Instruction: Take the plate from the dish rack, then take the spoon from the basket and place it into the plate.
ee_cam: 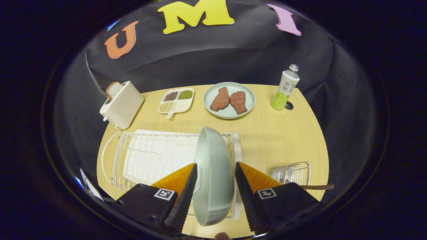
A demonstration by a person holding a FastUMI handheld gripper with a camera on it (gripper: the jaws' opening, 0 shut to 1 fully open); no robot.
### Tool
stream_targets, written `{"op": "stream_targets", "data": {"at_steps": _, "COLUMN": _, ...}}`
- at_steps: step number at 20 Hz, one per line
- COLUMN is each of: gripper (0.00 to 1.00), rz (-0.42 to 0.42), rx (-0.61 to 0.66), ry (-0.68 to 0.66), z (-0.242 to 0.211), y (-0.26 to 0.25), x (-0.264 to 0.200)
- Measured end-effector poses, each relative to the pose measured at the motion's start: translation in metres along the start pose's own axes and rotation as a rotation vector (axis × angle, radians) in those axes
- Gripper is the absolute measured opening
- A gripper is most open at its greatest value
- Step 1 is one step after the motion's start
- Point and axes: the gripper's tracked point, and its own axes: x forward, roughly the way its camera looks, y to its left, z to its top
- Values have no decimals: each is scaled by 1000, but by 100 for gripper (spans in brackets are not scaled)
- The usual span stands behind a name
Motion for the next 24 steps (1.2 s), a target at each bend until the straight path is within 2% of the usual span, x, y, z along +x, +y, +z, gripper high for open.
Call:
{"op": "stream_targets", "data": {"at_steps": 3, "gripper": 49, "rz": -35, "rx": 28, "ry": 26, "z": -7, "y": -1, "x": 0}}
{"op": "stream_targets", "data": {"at_steps": 5, "gripper": 38, "rz": -53, "rx": 38, "ry": 42, "z": -9, "y": -2, "x": -3}}
{"op": "stream_targets", "data": {"at_steps": 11, "gripper": 35, "rz": -185, "rx": 41, "ry": 16, "z": -5, "y": -10, "x": -24}}
{"op": "stream_targets", "data": {"at_steps": 16, "gripper": 34, "rz": -251, "rx": -18, "ry": -29, "z": 7, "y": -6, "x": -46}}
{"op": "stream_targets", "data": {"at_steps": 20, "gripper": 31, "rz": -164, "rx": -38, "ry": -89, "z": 5, "y": 10, "x": -76}}
{"op": "stream_targets", "data": {"at_steps": 24, "gripper": 31, "rz": 2, "rx": -35, "ry": -106, "z": -33, "y": 22, "x": -95}}
